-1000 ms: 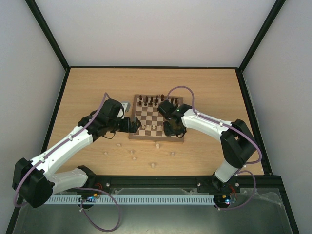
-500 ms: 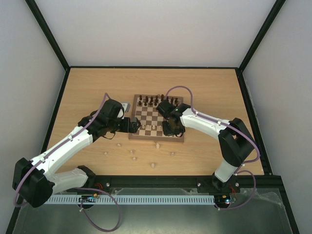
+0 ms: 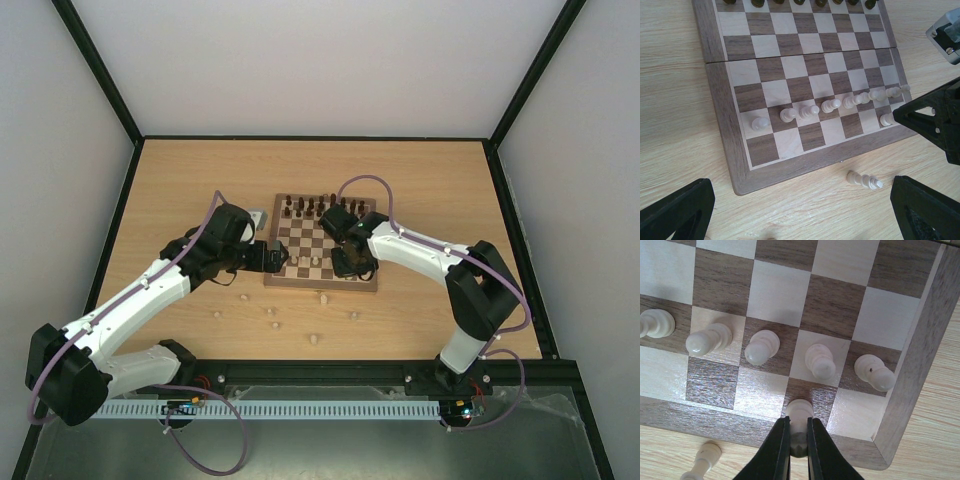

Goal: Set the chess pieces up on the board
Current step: Place the chess piece on the chessboard, then pick up the chess piece at the center of the board.

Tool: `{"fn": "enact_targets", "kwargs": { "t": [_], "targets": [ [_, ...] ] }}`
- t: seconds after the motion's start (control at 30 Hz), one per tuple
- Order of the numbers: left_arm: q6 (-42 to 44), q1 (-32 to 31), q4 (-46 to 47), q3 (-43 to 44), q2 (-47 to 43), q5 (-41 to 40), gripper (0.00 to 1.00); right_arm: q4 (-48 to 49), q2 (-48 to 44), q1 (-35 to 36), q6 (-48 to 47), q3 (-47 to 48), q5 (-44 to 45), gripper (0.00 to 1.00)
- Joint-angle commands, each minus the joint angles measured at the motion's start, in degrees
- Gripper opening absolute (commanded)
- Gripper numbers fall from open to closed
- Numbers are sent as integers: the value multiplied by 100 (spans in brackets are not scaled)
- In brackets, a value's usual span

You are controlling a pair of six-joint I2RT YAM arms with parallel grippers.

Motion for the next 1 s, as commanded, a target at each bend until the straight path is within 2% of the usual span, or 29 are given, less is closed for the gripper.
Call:
{"fn": "enact_targets", "kwargs": {
  "t": [0.0,0.17,0.33,0.57,0.67,0.83,0.97],
  "targets": [
    [14,46,-45,-69,-20,-27,99,-221,169,4,-61,80,114,6],
    [12,47,-45,-61,-20,-10,99,-257,119,2,-44,60,125,8],
    [1,42,-52,-51,-27,-10,99,-305,-63,4,-45,80,105,19],
    [-1,45,-95,-21,-145,-70,99,-391,-335,4,-78,117,29,27],
    [-26,45,-168,43,-209,-100,100,-435,-571,10,-73,69,17,34],
    [-131,47,-348,165,-340,-179,99,-404,-1297,63,-46,-229,-106,55],
    [-341,47,-500,139,-556,-301,100,-354,-1816,140,-27,-488,-310,64]
  ]
}}
